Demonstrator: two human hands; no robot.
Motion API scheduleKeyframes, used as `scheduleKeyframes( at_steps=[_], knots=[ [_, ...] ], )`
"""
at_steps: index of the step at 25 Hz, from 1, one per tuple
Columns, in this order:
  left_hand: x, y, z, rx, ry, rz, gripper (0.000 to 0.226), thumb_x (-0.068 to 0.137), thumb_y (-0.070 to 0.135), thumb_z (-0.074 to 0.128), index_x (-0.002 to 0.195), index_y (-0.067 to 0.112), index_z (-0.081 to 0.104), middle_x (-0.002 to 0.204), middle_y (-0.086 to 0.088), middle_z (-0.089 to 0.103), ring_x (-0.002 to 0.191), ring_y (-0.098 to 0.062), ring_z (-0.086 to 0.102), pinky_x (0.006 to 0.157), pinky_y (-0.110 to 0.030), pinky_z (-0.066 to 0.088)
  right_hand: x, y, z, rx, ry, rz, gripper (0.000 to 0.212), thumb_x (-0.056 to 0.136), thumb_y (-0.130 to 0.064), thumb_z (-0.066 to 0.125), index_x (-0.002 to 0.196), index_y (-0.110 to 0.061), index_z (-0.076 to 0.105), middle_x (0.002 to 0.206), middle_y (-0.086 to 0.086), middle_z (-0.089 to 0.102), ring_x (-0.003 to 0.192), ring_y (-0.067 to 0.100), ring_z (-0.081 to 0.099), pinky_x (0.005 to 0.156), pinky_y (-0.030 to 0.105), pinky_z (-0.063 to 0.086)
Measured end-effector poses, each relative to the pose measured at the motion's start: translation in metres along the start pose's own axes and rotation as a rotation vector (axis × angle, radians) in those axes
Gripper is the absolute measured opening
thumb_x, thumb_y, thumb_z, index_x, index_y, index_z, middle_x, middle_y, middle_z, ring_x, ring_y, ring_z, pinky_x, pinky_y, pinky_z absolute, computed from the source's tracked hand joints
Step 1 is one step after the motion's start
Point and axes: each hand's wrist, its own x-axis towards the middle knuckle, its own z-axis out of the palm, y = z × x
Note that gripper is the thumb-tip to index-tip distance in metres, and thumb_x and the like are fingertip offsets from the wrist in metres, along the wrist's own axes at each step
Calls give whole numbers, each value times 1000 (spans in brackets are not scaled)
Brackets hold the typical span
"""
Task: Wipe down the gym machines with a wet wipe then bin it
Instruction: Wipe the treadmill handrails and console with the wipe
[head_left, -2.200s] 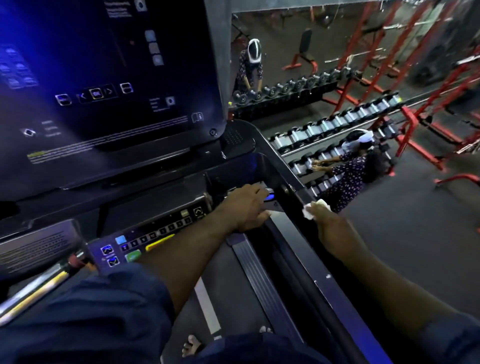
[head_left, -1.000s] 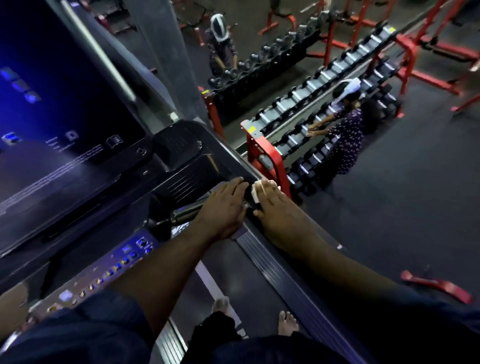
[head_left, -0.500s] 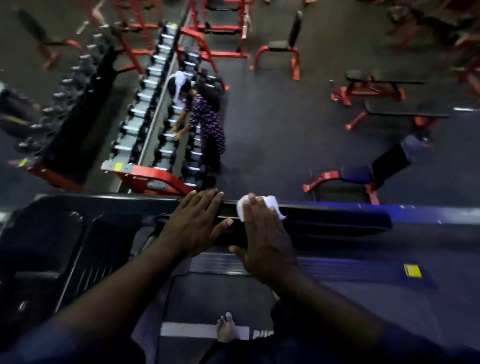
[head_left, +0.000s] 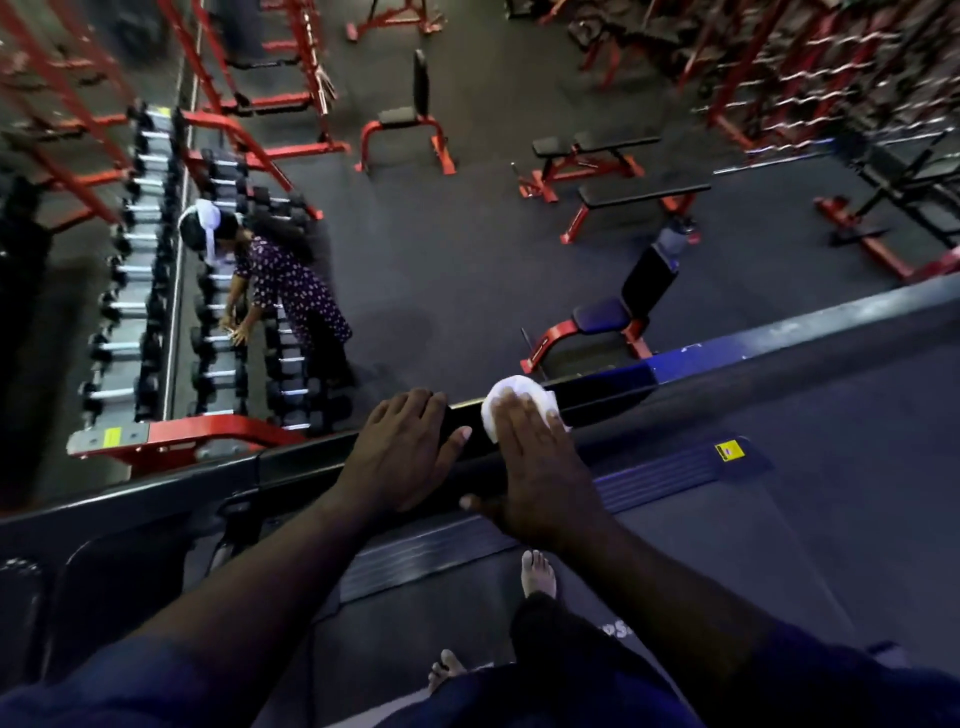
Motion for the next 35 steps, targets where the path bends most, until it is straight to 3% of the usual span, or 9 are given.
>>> scheduleKeyframes(
  at_steps=[2, 7, 11, 17, 23, 27, 31, 33, 35],
  knots=[
    [7, 6, -1, 8, -2, 0, 56, 105, 61, 30, 128, 16, 55, 121, -6, 60, 111, -30, 59, 97, -46, 48, -12, 29, -9, -84, -13, -68, 113, 84, -82, 48, 165, -9, 18, 174, 9, 11, 161, 24, 10, 130, 48, 2],
    [18, 25, 3, 3, 33, -48, 51, 105, 61, 33, 122, 18, 56, 116, -4, 58, 106, -28, 56, 92, -44, 48, 13, 111, -37, -101, -117, 269, 107, 88, -86, 14, 165, -12, 21, 173, 5, 19, 160, 20, 15, 128, 52, 8],
    [46, 45, 12, -40, 74, -112, 45, 104, 55, 40, 119, 17, 58, 115, -5, 58, 102, -29, 56, 90, -44, 49, 0, 129, -40, -30, -55, 4, 87, 100, -73, 24, 167, -18, 17, 174, -1, 12, 160, 16, 13, 129, 47, -1],
    [91, 77, 30, -49, 21, -203, 45, 105, 52, 42, 118, 15, 63, 114, -6, 60, 101, -30, 59, 88, -45, 50, 42, 188, -43, 190, 12, -29, 49, 110, -45, 30, 141, -21, 59, 136, -1, 63, 133, 22, 55, 127, 50, 19],
    [97, 80, 32, -89, -26, -285, 36, 105, 44, 43, 97, 16, 63, 98, -3, 58, 89, -29, 57, 82, -49, 50, 97, 239, -60, 493, -443, -18, 36, 110, -32, 39, 112, -16, 71, 105, 7, 71, 98, 27, 65, 87, 38, 49],
    [100, 82, 32, -99, -78, -312, 39, 106, 46, 39, 92, 15, 60, 93, -5, 58, 89, -30, 57, 83, -49, 49, 121, 249, -52, 728, -778, -43, 31, 109, -18, 48, 135, -24, 65, 110, -21, 71, 96, -12, 65, 87, 12, 45],
    [102, 85, 28, -111, -81, -362, 35, 102, 45, 45, 90, 16, 60, 96, -5, 60, 90, -30, 59, 81, -46, 50, 135, 259, -56, 712, -950, -75, 47, 98, -38, 51, 139, -20, 66, 138, -4, 68, 129, 12, 62, 113, 43, 45],
    [100, 86, 28, -120, -65, -361, 34, 101, 44, 47, 91, 16, 61, 96, -5, 60, 90, -29, 59, 80, -45, 50, 145, 246, -55, 678, -986, -123, 43, 107, -23, 46, 147, -15, 57, 147, 3, 61, 133, 16, 59, 113, 36, 43],
    [100, 86, 27, -116, -53, -381, 35, 100, 46, 47, 94, 16, 64, 97, -4, 61, 90, -28, 60, 79, -43, 50, 147, 246, -57, 657, -1038, -144, 42, 108, -29, 45, 147, -21, 57, 148, -11, 58, 129, -2, 58, 111, 20, 40]
  ],
)
